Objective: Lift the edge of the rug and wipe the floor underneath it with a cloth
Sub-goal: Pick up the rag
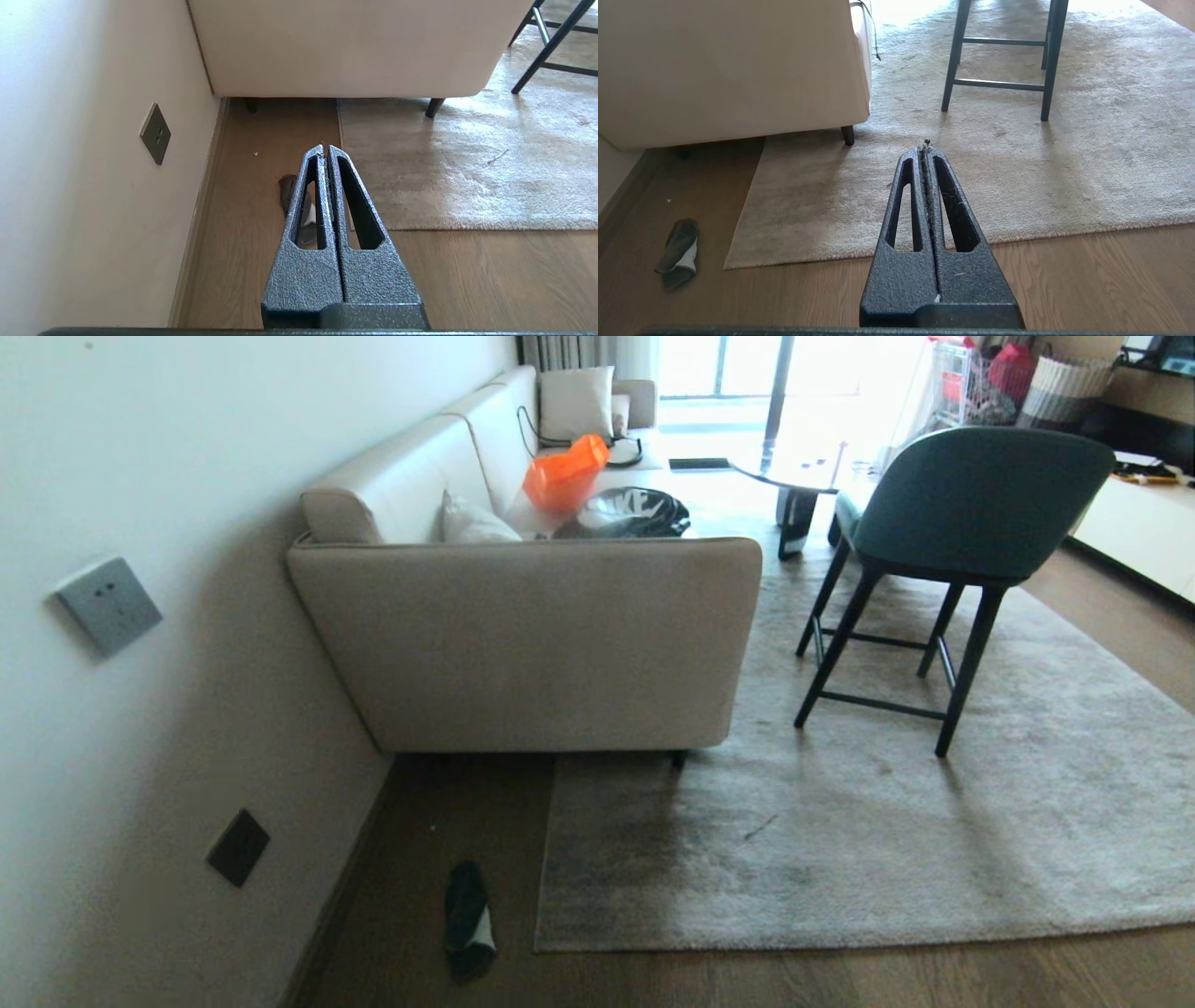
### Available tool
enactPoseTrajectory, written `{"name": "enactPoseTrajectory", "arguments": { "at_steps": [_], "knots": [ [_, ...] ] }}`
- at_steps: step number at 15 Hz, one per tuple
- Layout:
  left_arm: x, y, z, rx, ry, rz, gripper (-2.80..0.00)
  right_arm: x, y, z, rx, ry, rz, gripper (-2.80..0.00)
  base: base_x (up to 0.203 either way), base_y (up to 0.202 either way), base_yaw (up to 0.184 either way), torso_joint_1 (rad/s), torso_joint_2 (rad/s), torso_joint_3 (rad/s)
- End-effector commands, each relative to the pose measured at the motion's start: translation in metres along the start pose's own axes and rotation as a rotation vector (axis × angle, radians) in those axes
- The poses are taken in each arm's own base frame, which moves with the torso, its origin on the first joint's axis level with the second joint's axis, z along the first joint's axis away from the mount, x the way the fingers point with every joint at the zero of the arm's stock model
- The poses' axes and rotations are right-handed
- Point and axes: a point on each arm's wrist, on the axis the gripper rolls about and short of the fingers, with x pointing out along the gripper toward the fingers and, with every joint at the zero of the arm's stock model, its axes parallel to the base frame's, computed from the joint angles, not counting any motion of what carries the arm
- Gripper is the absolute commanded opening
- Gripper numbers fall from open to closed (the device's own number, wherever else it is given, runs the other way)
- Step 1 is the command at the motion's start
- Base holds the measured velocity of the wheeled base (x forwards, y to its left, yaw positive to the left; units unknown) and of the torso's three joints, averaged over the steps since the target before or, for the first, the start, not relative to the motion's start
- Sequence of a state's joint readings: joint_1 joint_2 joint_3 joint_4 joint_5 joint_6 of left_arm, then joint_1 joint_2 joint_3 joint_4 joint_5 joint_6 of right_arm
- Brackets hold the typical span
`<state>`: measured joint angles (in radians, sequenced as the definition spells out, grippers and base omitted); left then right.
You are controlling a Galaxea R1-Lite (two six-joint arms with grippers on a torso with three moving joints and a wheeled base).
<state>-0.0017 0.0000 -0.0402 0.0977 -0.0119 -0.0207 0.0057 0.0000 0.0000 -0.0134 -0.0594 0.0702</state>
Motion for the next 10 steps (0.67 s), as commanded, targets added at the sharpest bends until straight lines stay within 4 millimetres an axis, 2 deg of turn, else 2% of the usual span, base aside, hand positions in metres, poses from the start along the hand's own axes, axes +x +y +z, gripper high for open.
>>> {"name": "enactPoseTrajectory", "arguments": {
  "at_steps": [1, 10],
  "knots": [
    [0.0000, 0.0000, -0.0001, -0.001, 0.001, 0.000, -2.80, 0.0001, 0.0000, 0.0001, 0.000, 0.001, 0.000, -2.80, 0.000, 0.000, 0.000, 0.000, 0.00, 0.000],
    [0.0000, 0.0000, -0.0001, -0.001, 0.001, 0.000, -2.80, 0.0001, 0.0000, 0.0001, 0.000, 0.001, 0.000, -2.80, 0.000, 0.000, 0.000, 0.000, 0.00, 0.000]
  ]
}}
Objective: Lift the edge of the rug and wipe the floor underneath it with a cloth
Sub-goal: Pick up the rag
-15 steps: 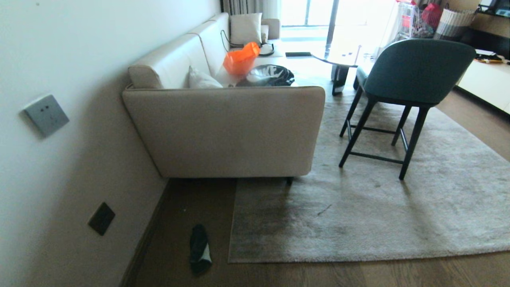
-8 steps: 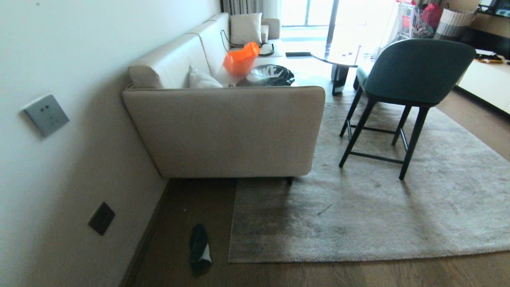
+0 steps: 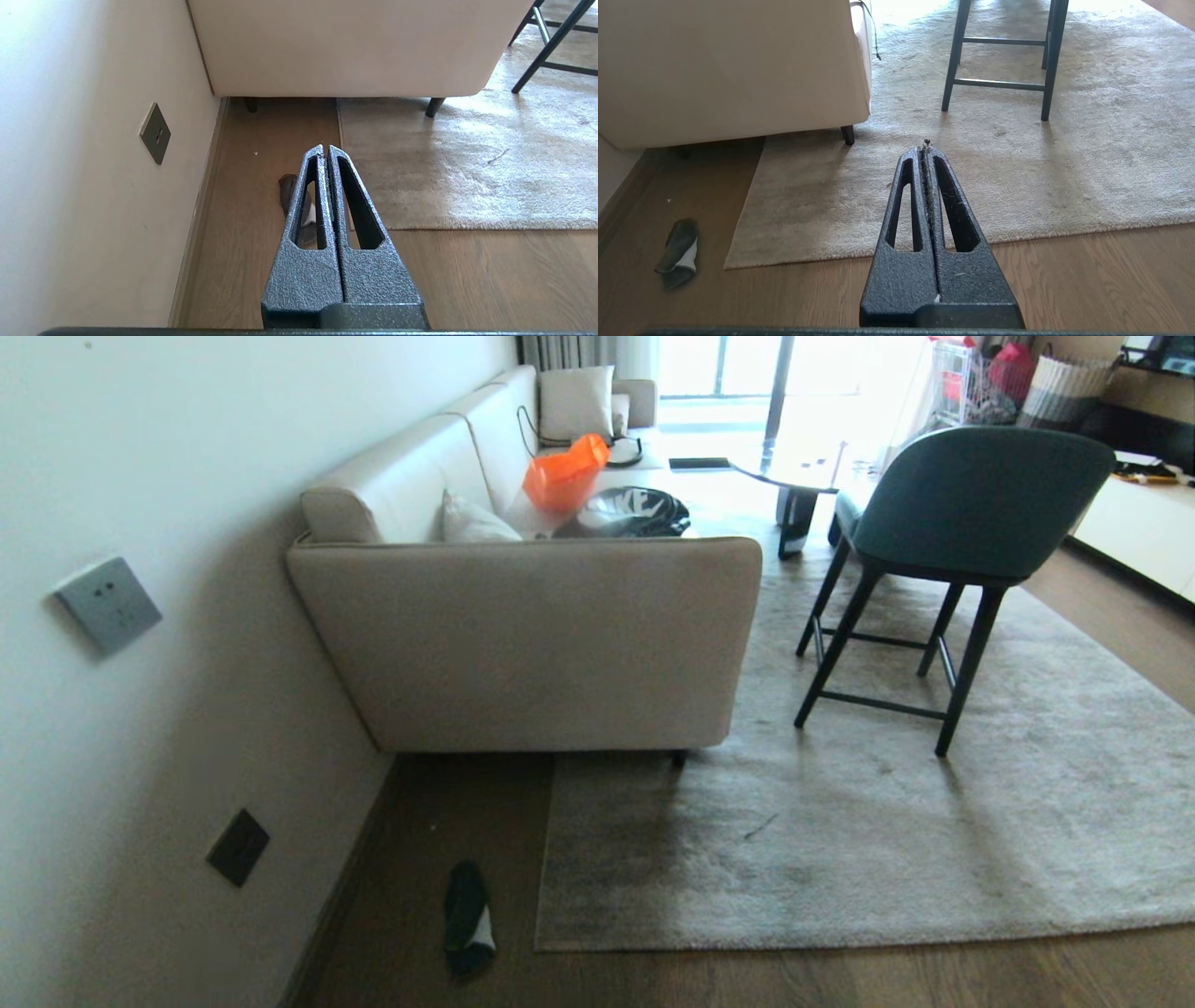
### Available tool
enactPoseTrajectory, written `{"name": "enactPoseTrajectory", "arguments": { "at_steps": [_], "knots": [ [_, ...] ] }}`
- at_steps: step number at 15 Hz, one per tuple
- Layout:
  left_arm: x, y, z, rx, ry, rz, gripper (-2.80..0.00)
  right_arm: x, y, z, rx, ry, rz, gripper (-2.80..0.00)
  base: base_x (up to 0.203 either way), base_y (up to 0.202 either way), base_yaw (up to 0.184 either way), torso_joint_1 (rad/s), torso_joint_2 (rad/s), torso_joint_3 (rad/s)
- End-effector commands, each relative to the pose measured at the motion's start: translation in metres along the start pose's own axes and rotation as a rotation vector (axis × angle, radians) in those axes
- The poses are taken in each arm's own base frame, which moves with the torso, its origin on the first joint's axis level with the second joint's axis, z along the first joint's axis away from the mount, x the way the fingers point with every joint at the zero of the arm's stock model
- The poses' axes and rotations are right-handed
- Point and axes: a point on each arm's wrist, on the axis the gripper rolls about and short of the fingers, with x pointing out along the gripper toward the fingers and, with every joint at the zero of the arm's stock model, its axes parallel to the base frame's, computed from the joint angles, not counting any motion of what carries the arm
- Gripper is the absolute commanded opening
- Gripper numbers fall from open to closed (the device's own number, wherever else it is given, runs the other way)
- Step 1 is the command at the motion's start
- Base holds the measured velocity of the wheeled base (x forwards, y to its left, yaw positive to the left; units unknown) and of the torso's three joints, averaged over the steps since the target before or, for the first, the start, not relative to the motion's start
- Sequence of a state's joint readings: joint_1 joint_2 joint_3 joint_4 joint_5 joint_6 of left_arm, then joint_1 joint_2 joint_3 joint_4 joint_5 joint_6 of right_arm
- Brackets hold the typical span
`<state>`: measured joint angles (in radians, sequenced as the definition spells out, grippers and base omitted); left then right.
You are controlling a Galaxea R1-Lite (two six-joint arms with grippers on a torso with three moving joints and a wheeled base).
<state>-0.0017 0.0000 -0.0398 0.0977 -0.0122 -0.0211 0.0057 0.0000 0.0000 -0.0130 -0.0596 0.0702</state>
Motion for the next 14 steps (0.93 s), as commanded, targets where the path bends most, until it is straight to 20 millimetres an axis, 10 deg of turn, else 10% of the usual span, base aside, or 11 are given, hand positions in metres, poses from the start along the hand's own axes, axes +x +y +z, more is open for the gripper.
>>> {"name": "enactPoseTrajectory", "arguments": {
  "at_steps": [1, 14],
  "knots": [
    [0.0000, 0.0000, 0.0000, 0.000, 0.000, 0.000, -2.80, 0.0000, 0.0000, 0.0001, 0.000, 0.000, 0.000, -2.80, 0.000, 0.000, 0.000, 0.000, 0.00, 0.000],
    [0.0000, 0.0000, 0.0000, 0.000, 0.000, 0.000, -2.80, 0.0001, 0.0000, 0.0001, 0.000, 0.000, 0.000, -2.80, 0.000, 0.000, 0.000, 0.000, 0.00, 0.000]
  ]
}}
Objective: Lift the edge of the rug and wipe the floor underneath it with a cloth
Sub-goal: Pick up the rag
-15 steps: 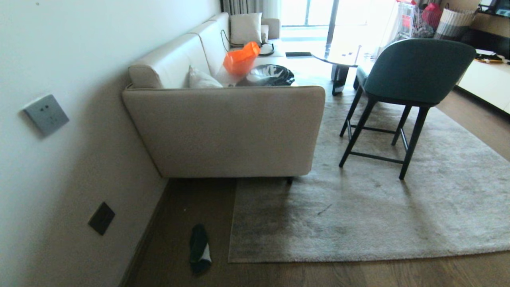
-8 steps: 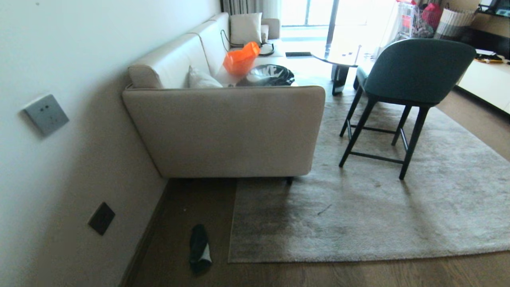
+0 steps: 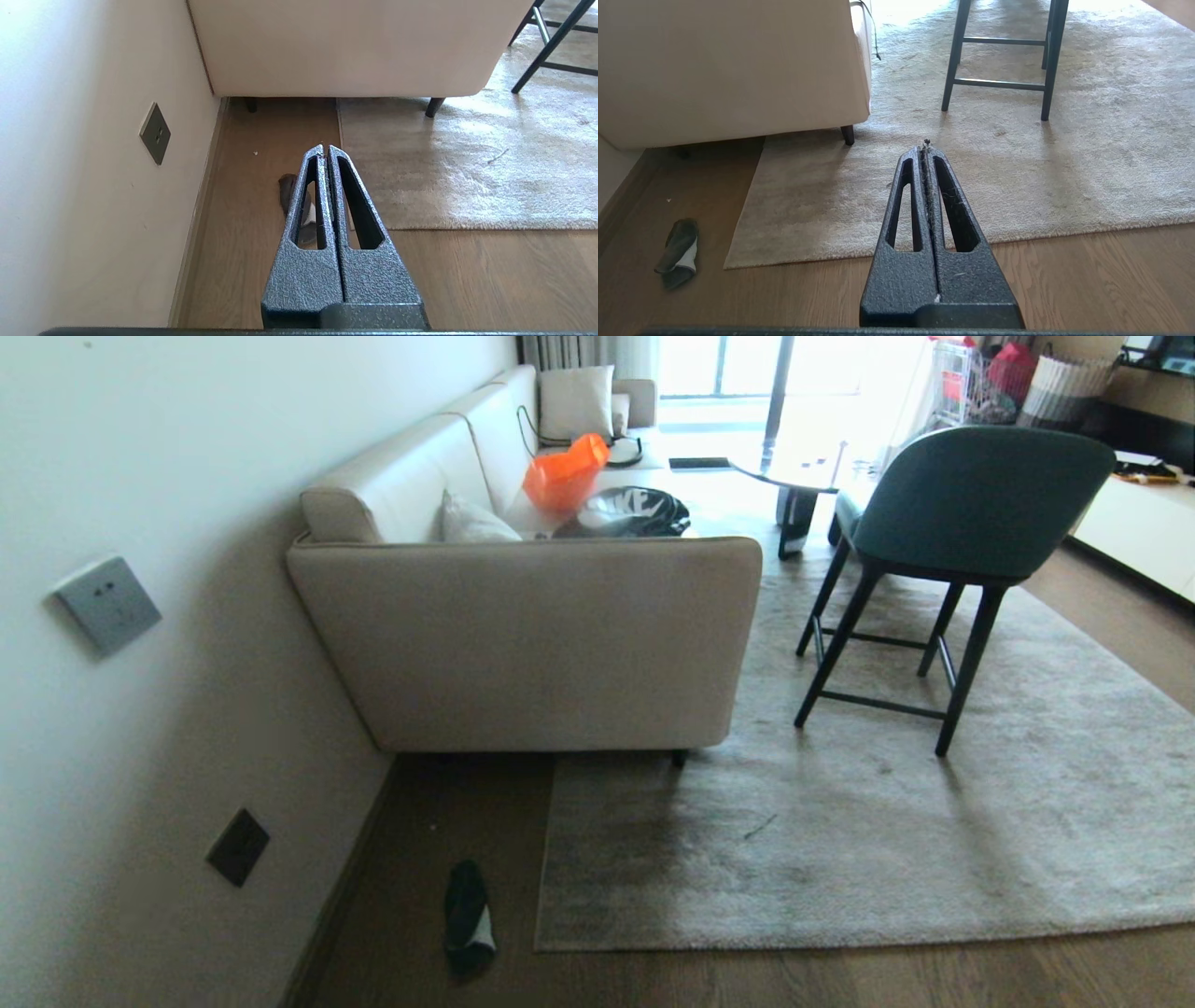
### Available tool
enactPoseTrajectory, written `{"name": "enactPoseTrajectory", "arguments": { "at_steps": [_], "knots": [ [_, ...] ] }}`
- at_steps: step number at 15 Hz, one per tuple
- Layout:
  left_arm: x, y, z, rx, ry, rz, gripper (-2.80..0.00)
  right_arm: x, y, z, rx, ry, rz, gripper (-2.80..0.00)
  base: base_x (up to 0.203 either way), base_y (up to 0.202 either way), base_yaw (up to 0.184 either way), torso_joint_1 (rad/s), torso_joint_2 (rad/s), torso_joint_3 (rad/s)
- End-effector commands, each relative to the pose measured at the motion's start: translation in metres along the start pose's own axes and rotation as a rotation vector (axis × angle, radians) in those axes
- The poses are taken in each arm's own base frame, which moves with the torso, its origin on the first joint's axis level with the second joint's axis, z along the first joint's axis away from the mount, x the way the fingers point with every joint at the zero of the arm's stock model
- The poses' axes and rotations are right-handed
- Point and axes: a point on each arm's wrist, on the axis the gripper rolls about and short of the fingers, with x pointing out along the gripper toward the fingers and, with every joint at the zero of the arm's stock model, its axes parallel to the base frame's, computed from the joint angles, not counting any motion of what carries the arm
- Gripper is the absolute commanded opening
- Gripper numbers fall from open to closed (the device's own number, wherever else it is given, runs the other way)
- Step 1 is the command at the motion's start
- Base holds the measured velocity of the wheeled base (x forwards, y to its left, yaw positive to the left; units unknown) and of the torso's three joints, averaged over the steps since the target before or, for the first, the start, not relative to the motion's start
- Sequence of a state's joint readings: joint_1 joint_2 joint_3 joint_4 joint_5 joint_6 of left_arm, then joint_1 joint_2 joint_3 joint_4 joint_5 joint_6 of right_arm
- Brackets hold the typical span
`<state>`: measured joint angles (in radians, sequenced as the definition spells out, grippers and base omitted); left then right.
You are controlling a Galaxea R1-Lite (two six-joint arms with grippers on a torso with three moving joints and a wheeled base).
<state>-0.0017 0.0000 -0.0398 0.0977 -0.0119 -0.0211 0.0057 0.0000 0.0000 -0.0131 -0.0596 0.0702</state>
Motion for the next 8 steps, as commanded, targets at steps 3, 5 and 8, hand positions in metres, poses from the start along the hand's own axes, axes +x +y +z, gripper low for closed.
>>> {"name": "enactPoseTrajectory", "arguments": {
  "at_steps": [3, 5, 8],
  "knots": [
    [0.0000, 0.0000, 0.0000, 0.000, 0.000, 0.000, -2.80, 0.0000, 0.0000, 0.0001, 0.000, 0.000, 0.000, -2.80, 0.000, 0.000, 0.000, 0.000, 0.00, 0.000],
    [0.0000, 0.0000, 0.0000, -0.001, 0.000, 0.000, -2.80, 0.0001, 0.0000, 0.0001, 0.000, 0.001, 0.000, -2.80, 0.000, 0.000, 0.000, 0.000, 0.00, 0.000],
    [0.0000, 0.0000, 0.0000, -0.002, 0.000, 0.000, -2.80, 0.0000, 0.0000, 0.0001, 0.000, -0.001, 0.000, -2.80, 0.000, 0.000, 0.000, 0.000, 0.00, 0.000]
  ]
}}
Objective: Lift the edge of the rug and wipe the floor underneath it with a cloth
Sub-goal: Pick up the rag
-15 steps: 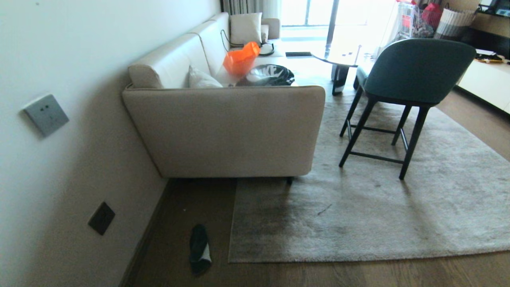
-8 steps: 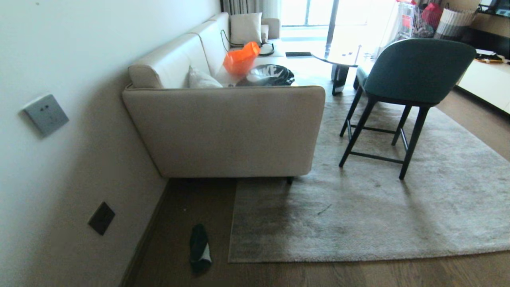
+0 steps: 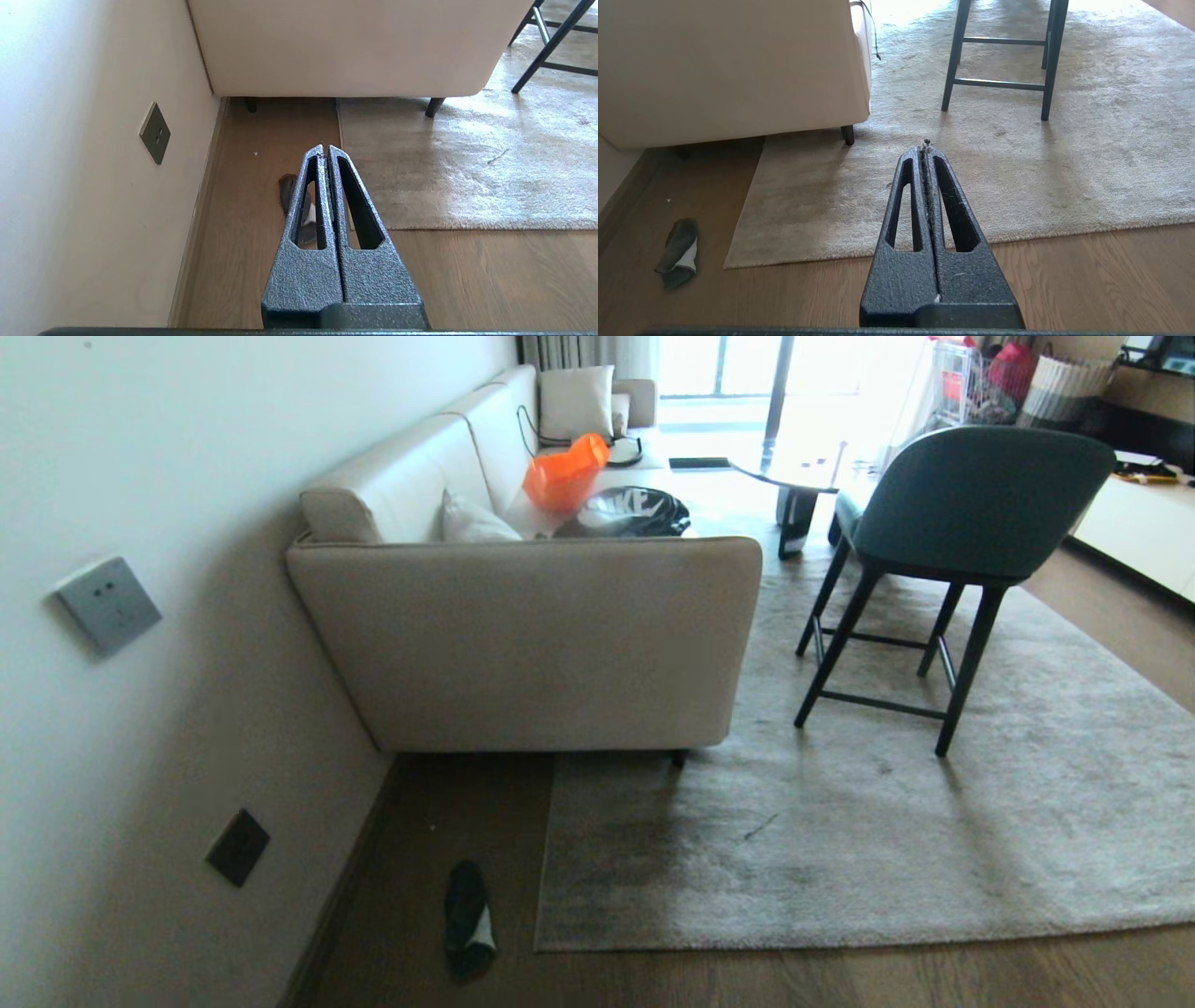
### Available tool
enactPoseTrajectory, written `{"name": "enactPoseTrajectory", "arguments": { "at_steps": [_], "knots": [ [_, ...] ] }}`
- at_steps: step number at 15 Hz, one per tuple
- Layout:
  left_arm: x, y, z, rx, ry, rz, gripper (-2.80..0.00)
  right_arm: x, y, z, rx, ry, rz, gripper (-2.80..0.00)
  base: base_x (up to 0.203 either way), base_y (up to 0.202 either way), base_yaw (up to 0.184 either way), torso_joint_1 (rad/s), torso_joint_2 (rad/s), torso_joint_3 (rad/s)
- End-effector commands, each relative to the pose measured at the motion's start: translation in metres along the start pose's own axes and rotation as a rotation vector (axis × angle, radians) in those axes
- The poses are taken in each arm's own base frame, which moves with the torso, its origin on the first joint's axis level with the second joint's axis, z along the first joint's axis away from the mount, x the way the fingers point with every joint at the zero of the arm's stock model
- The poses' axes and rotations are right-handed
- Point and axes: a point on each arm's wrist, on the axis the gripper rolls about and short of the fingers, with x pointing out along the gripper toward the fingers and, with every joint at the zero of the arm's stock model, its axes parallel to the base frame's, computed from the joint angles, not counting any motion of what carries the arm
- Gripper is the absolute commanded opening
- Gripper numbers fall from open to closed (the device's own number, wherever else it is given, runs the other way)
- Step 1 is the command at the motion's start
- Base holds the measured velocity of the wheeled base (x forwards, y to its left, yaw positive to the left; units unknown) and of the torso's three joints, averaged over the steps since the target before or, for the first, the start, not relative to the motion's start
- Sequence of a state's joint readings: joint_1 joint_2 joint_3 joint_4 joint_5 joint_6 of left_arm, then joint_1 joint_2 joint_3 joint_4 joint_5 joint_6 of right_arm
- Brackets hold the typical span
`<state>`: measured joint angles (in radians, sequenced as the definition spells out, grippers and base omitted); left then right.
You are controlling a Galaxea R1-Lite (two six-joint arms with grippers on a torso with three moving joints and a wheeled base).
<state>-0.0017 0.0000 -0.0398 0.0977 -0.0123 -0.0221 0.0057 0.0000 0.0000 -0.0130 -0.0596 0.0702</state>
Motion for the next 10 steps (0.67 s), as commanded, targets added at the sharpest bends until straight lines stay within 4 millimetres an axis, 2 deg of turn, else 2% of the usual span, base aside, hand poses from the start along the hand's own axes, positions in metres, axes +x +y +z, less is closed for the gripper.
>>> {"name": "enactPoseTrajectory", "arguments": {
  "at_steps": [1, 4, 10],
  "knots": [
    [0.0000, 0.0000, 0.0000, -0.001, 0.000, 0.000, -2.80, 0.0000, 0.0000, 0.0001, 0.000, 0.000, 0.000, -2.80, 0.000, 0.000, 0.000, 0.000, 0.00, 0.000],
    [0.0000, 0.0000, 0.0000, -0.001, 0.000, 0.000, -2.80, 0.0001, 0.0000, 0.0001, 0.000, 0.000, 0.000, -2.80, 0.000, 0.000, 0.000, 0.005, 0.00, -0.086],
    [0.0000, 0.0000, 0.0000, -0.001, 0.000, 0.000, -2.80, 0.0000, 0.0000, 0.0001, 0.000, -0.001, 0.000, -2.80, 0.000, 0.000, 0.000, 0.003, 0.00, -0.188]
  ]
}}
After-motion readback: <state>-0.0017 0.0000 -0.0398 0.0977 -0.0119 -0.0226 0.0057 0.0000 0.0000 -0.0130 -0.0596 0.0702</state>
